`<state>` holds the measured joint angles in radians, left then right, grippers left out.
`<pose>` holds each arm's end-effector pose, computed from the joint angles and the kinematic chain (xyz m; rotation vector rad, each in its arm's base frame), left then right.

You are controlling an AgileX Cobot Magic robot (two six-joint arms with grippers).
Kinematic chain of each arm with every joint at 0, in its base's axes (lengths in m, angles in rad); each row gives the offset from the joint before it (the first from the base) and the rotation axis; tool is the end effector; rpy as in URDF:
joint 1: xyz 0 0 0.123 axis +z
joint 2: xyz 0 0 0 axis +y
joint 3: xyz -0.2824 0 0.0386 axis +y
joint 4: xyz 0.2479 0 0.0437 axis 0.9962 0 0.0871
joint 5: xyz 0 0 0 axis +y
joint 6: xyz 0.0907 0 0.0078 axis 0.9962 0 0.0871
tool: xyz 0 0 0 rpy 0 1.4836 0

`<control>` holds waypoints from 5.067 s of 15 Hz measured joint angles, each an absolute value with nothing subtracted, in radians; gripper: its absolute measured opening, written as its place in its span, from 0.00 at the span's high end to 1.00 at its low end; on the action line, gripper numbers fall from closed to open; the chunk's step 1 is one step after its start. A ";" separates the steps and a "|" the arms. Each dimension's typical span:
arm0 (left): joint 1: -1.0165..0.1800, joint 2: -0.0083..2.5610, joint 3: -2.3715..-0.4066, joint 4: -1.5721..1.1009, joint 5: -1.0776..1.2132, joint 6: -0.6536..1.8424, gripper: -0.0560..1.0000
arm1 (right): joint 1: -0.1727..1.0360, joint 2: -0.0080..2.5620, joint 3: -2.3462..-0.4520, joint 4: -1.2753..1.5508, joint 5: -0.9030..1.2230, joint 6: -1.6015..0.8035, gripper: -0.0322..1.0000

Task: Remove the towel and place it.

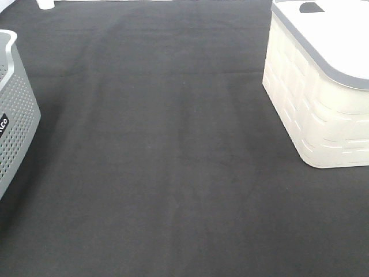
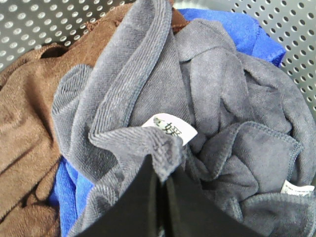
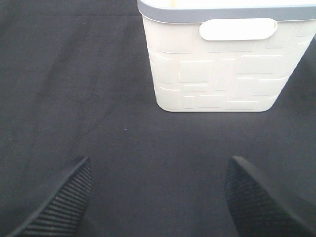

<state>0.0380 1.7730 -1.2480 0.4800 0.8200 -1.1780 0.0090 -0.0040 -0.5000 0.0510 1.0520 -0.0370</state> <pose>0.3606 0.0445 0.2256 -1.2049 2.3712 0.2309 -0.0052 0.0040 0.2779 -0.0489 2.0302 0.0433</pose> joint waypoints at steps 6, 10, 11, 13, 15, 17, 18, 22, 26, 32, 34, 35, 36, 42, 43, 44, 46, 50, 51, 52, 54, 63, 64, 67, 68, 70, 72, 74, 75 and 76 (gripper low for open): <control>0.038 1.761 -1.248 0.498 0.811 -1.178 0.95 | 0.009 -0.004 -0.500 0.051 1.052 -0.037 0.25; 0.038 1.683 -1.248 0.508 0.788 -1.157 0.95 | 0.009 -0.004 -0.500 0.051 1.052 -0.037 0.25; 0.038 1.671 -1.248 0.512 0.776 -1.144 0.95 | 0.009 -0.004 -0.500 0.051 1.052 -0.037 0.25; 0.036 1.599 -1.250 0.528 0.700 -1.047 0.95 | 0.009 -0.004 -0.500 0.051 1.052 -0.037 0.25; 0.036 1.545 -1.251 0.545 0.681 -1.030 0.95 | 0.009 -0.004 -0.500 0.051 1.052 -0.037 0.25; 0.035 1.459 -1.251 0.562 0.643 -0.990 0.95 | 0.009 -0.004 -0.500 0.051 1.052 -0.037 0.25; 0.035 1.459 -1.251 0.562 0.643 -0.990 0.95 | 0.009 -0.004 -0.500 0.051 1.052 -0.037 0.25; -0.015 1.341 -1.257 0.581 0.569 -0.935 0.95 | 0.009 -0.004 -0.500 0.051 1.052 -0.037 0.25; -0.100 1.318 -1.396 0.593 0.567 -0.897 0.95 | 0.009 -0.004 -0.500 0.051 1.052 -0.037 0.25; -0.253 1.314 -1.629 0.594 0.432 -0.798 0.95 | 0.009 -0.004 -0.500 0.058 1.052 -0.037 0.25; -0.281 1.314 -1.637 0.589 0.369 -0.796 0.95 | 0.009 -0.004 -0.500 0.077 1.052 -0.037 0.25; -0.294 1.315 -1.637 0.573 0.334 -0.796 0.95 | 0.009 -0.004 -0.500 0.102 1.052 -0.037 0.25; -0.297 1.324 -1.643 0.552 0.290 -0.796 0.95 | 0.009 -0.004 -0.500 0.136 1.048 -0.037 0.25; -0.346 1.438 -1.790 0.318 0.239 -0.660 0.95 | 0.009 0.042 -0.504 0.303 1.041 -0.223 0.25; -0.389 1.459 -1.811 0.303 0.239 -0.596 0.95 | 0.009 0.069 -0.509 0.325 1.027 -0.250 0.25; -0.435 1.477 -1.831 0.296 0.243 -0.536 0.95 | 0.009 0.094 -0.510 0.349 0.996 -0.274 0.25; -0.502 1.507 -1.847 0.285 0.276 -0.466 0.95 | 0.009 0.146 -0.510 0.387 0.913 -0.299 0.25; -0.584 1.555 -1.847 0.269 0.400 -0.333 0.95 | 0.009 0.233 -0.510 0.426 0.762 -0.387 0.25; -0.591 1.559 -1.847 0.264 0.414 -0.317 0.95 | 0.009 0.264 -0.510 0.476 0.731 -0.460 0.26; -0.603 1.564 -1.847 0.256 0.458 -0.274 0.95 | 0.009 0.301 -0.510 0.551 0.720 -0.572 0.26; -0.615 1.569 -1.847 0.208 0.557 -0.174 0.95 | 0.009 0.400 -0.510 0.744 0.724 -0.872 0.26; -0.685 1.592 -1.534 0.166 0.597 -0.123 0.95 | 0.009 0.736 -0.447 1.117 0.722 -1.337 0.29; -0.692 1.591 -1.534 0.192 0.583 -0.151 0.95 | 0.009 0.741 -0.409 1.174 0.712 -1.411 0.29; -0.694 1.591 -1.534 0.220 0.580 -0.198 0.95 | 0.009 0.744 -0.359 1.359 0.676 -1.604 0.29; -0.694 1.591 -1.534 0.221 0.580 -0.202 0.95 | 0.009 0.755 -0.358 1.407 0.674 -1.634 0.29; -0.694 1.591 -1.534 0.226 0.584 -0.205 0.95 | 0.009 0.796 -0.357 1.432 0.674 -1.653 0.29; -0.694 1.591 -1.534 0.227 0.586 -0.205 0.95 | 0.025 0.860 -0.356 1.437 0.667 -1.660 0.29; -0.694 1.591 -1.534 0.228 0.587 -0.205 0.95 | 0.121 0.910 -0.356 1.469 0.622 -1.692 0.29; -0.694 1.591 -1.534 0.228 0.587 -0.205 0.95 | 0.288 0.966 -0.356 1.553 0.484 -1.751 0.29; -0.694 1.591 -1.534 0.228 0.588 -0.207 0.95 | 0.356 0.989 -0.356 1.597 0.430 -1.778 0.29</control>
<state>-0.6940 1.5910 -1.5340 0.2280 0.5880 -0.2070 0.3560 0.9890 -0.3560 1.5970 0.4300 -1.7780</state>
